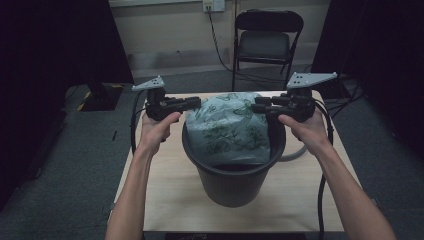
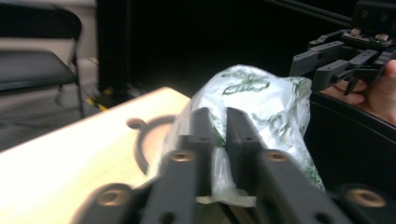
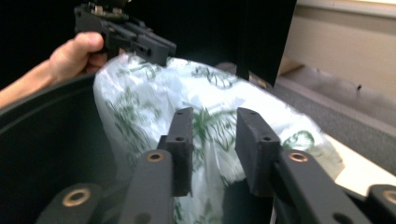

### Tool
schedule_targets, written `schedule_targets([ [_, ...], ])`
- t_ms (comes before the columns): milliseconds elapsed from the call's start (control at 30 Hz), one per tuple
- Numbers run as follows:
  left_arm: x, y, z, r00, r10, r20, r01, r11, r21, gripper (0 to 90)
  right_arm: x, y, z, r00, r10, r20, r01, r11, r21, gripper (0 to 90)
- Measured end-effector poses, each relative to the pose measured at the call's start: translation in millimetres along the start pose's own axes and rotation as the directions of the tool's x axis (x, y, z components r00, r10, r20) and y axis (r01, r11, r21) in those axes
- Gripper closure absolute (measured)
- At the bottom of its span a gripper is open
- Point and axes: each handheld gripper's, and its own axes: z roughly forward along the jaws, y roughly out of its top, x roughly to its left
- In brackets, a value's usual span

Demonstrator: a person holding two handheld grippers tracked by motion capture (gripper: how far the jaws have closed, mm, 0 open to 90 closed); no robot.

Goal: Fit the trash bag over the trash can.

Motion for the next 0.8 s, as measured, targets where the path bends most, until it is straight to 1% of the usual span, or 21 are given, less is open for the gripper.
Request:
schedule_targets([
  [33,-1.1,0.2,-1.8,0.9999,-0.006,0.012,0.006,0.9998,-0.019,90.0,-1.0,1.9,0.1,0.9999,0.002,0.010,-0.002,1.000,-0.011,64.3],
  [67,-3.1,0.1,-3.2,0.9998,0.003,0.020,-0.002,0.9995,-0.031,90.0,-2.7,3.9,0.9,0.9998,0.004,0.022,-0.003,1.000,-0.017,64.3],
  [100,-3.1,0.1,-3.2,0.9998,0.003,0.020,-0.002,0.9995,-0.031,90.0,-2.7,3.9,0.9,0.9998,0.004,0.022,-0.003,1.000,-0.017,64.3],
  [133,-7.4,-0.1,-4.0,0.9994,0.033,0.014,-0.033,0.9991,-0.026,90.0,-7.6,7.8,6.0,0.9986,0.000,0.052,0.000,1.000,-0.009,58.4],
  [167,-12.9,0.1,-4.5,0.9985,0.053,0.010,-0.053,0.9984,-0.022,90.0,-10.5,9.3,9.4,0.9983,0.008,0.058,-0.007,1.000,-0.010,56.6],
  [233,-20.0,1.4,-6.1,0.9977,0.065,0.020,-0.065,0.9973,-0.035,90.0,-15.9,11.3,16.3,0.9975,0.013,0.070,-0.012,1.000,-0.006,53.0],
  [267,-22.3,1.8,-6.8,0.9969,0.073,0.028,-0.072,0.9966,-0.039,90.0,-20.2,12.0,22.2,0.9968,0.023,0.077,-0.022,1.000,-0.002,49.1],
  [300,-26.5,1.9,-7.3,0.9959,0.083,0.036,-0.082,0.9957,-0.044,90.0,-23.0,12.3,26.0,0.9971,0.028,0.070,-0.028,1.000,0.006,48.8],
  [367,-33.6,-0.2,-7.3,0.9942,0.102,0.035,-0.101,0.9944,-0.030,90.0,-29.1,11.7,35.8,0.9961,0.041,0.078,-0.043,0.999,0.023,47.6],
  [400,-36.1,-1.9,-7.3,0.9938,0.104,0.038,-0.103,0.9942,-0.028,90.0,-32.5,11.1,40.4,0.9972,0.047,0.058,-0.050,0.998,0.039,47.3],
  [467,-41.3,-7.5,-7.2,0.9929,0.111,0.043,-0.110,0.9934,-0.032,90.0,-36.3,10.2,44.3,0.9969,0.054,0.058,-0.058,0.996,0.062,47.4],
  [500,-41.3,-7.5,-7.2,0.9929,0.111,0.043,-0.110,0.9934,-0.032,90.0,-36.3,10.2,44.3,0.9969,0.054,0.058,-0.058,0.996,0.062,47.4],
  [533,-44.3,-12.9,-6.2,0.9927,0.120,0.014,-0.120,0.9925,-0.024,90.0,-38.9,8.7,46.7,0.9975,0.058,0.040,-0.061,0.995,0.082,52.4],
  [567,-45.2,-15.3,-5.0,0.9924,0.123,0.008,-0.122,0.9924,-0.015,90.0,-39.1,8.2,47.2,0.9976,0.057,0.039,-0.061,0.995,0.085,56.9],
  [600,-44.5,-17.1,-4.3,0.9932,0.115,0.013,-0.115,0.9932,-0.015,90.0,-38.3,7.6,47.2,0.9981,0.047,0.039,-0.050,0.995,0.090,64.9],
  [633,-42.7,-18.0,-5.3,0.9947,0.100,0.024,-0.100,0.9945,-0.031,90.0,-37.3,7.3,47.5,0.9984,0.036,0.044,-0.040,0.995,0.093,67.9],
  [667,-41.0,-18.2,-5.9,0.9951,0.094,0.030,-0.093,0.9950,-0.037,90.0,-36.4,7.6,47.1,0.9981,0.032,0.053,-0.037,0.995,0.089,74.1],
  [733,-39.3,-18.0,-5.8,0.9958,0.089,0.020,-0.088,0.9956,-0.032,89.8,-34.1,9.3,44.8,0.9972,0.014,0.073,-0.020,0.997,0.071,78.2],
  [767,-39.3,-18.0,-5.8,0.9958,0.089,0.020,-0.088,0.9956,-0.032,87.8,-33.0,10.3,43.6,0.9969,0.012,0.078,-0.017,0.998,0.065,80.3],
  [800,-37.7,-15.8,-6.9,0.9963,0.085,0.011,-0.084,0.9957,-0.038,81.9,-31.4,11.4,42.7,0.9964,0.000,0.085,-0.005,0.998,0.066,82.6],
])
